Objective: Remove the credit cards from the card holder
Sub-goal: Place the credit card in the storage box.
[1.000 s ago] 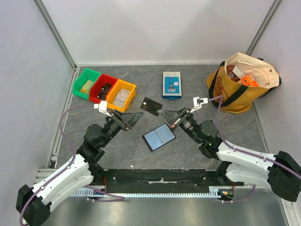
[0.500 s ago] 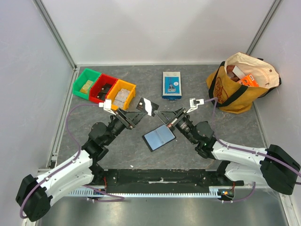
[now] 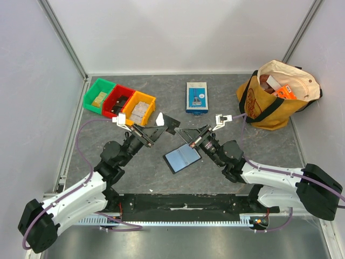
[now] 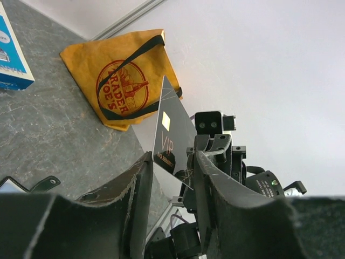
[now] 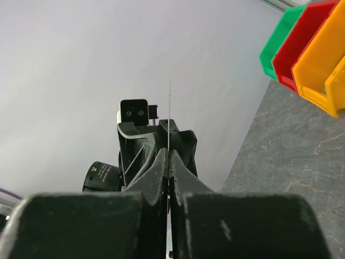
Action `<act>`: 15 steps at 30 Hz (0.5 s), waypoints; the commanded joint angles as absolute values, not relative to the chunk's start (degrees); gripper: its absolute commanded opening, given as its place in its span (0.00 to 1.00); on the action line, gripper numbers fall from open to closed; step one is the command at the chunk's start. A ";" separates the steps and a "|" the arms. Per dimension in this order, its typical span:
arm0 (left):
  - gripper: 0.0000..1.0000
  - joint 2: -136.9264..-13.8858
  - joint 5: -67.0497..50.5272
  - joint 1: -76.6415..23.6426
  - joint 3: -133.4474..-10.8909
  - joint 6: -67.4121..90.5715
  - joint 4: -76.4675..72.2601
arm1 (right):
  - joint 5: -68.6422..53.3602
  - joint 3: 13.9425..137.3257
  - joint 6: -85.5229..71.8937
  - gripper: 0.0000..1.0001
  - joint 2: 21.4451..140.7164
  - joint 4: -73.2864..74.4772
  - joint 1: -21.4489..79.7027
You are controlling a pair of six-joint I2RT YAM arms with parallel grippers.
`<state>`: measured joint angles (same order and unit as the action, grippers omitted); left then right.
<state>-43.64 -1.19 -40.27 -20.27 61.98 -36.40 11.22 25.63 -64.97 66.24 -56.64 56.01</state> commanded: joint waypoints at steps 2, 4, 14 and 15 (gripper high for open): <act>0.37 -42.36 1.49 -40.69 -21.53 63.63 -39.29 | 14.42 25.75 -66.18 0.00 66.36 -59.59 56.51; 0.24 -42.28 1.32 -40.52 -21.71 63.72 -39.11 | 14.15 25.84 -66.18 0.00 66.62 -59.76 56.51; 0.02 -39.46 0.36 -38.94 -23.99 59.86 -28.93 | 5.83 27.32 -55.75 0.59 60.04 -47.59 52.93; 0.02 -39.55 -1.91 -38.41 -24.60 59.33 -27.52 | 1.62 28.47 -53.63 0.64 59.42 -44.94 51.26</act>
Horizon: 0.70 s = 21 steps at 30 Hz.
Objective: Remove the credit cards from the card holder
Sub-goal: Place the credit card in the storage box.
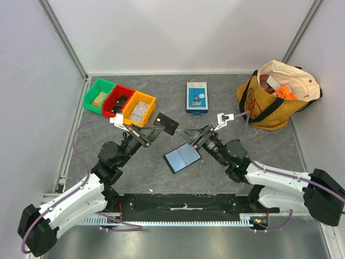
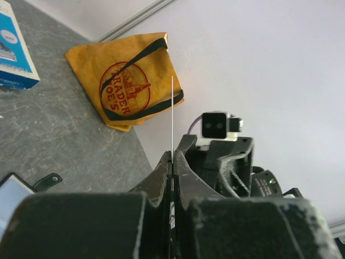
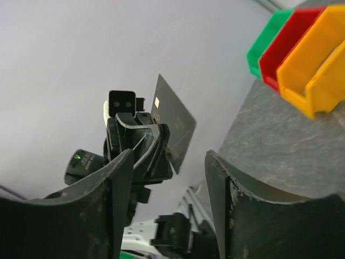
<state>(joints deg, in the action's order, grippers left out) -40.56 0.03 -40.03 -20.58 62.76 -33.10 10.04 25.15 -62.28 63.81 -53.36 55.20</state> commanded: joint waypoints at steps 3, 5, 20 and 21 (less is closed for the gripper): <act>0.02 -41.83 -12.18 -33.94 -26.80 58.10 -25.23 | -14.19 30.75 -48.44 0.76 58.54 -39.31 43.97; 0.02 -44.02 -20.00 -31.65 -28.38 57.31 -25.05 | -22.28 32.60 -44.58 0.78 58.45 -35.97 39.48; 0.02 -52.64 -40.60 -30.76 -34.72 52.65 -23.99 | -43.59 42.19 -37.96 0.57 65.39 -29.79 33.40; 0.02 -52.73 -40.87 -30.76 -34.89 52.65 -23.99 | -44.03 42.19 -38.84 0.52 65.74 -30.75 33.40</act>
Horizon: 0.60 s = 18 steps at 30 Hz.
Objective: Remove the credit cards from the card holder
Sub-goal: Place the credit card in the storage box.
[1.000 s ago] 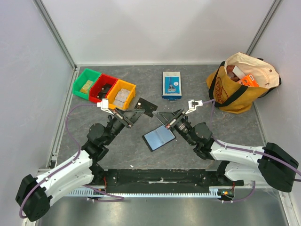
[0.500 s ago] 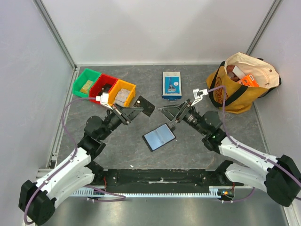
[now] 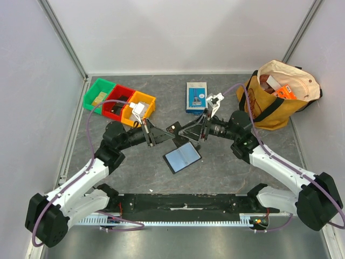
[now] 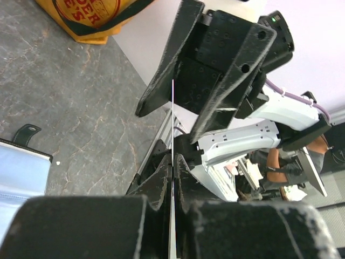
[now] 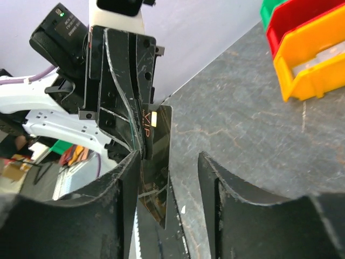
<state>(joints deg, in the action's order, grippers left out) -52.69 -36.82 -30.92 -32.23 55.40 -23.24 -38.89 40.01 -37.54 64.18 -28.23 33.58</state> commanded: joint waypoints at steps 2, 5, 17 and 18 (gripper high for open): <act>0.02 -53.08 -41.22 -30.76 -34.98 52.65 -24.08 | -44.21 41.75 -40.42 0.40 66.27 -32.68 33.40; 0.02 -52.82 -40.87 -30.85 -34.89 52.82 -24.08 | -43.42 41.13 -42.27 0.11 66.27 -34.89 33.40; 0.35 -50.18 -34.02 -31.38 -28.57 57.92 -30.59 | -36.92 38.50 -50.62 0.00 65.74 -40.51 33.40; 0.35 -50.27 -33.93 -31.55 -28.56 57.92 -30.85 | -36.57 38.32 -51.06 0.00 65.83 -40.78 33.40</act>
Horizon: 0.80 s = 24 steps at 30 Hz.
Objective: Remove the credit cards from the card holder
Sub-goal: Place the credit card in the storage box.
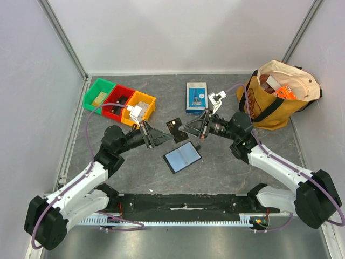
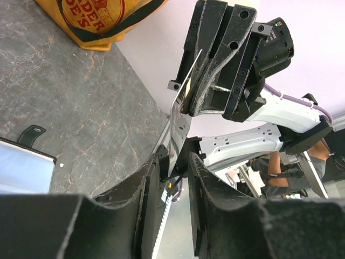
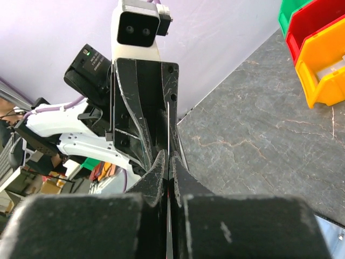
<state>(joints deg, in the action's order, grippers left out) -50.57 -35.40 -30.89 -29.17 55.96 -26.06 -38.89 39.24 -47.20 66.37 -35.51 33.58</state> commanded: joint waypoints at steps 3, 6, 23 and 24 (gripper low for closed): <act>0.35 -50.36 -32.96 -32.17 -28.48 57.48 -31.20 | -36.47 37.97 -52.12 0.00 65.92 -41.75 33.40; 0.36 -50.62 -32.17 -32.25 -28.56 57.31 -32.08 | -36.47 37.44 -53.26 0.00 66.27 -42.80 33.40; 0.02 -52.56 -29.01 -33.13 -28.48 58.45 -36.21 | -35.95 35.51 -55.90 0.02 67.06 -45.71 33.22; 0.02 -52.21 -27.96 -33.05 -28.04 58.53 -35.69 | -35.43 35.51 -54.85 0.08 66.63 -43.79 33.22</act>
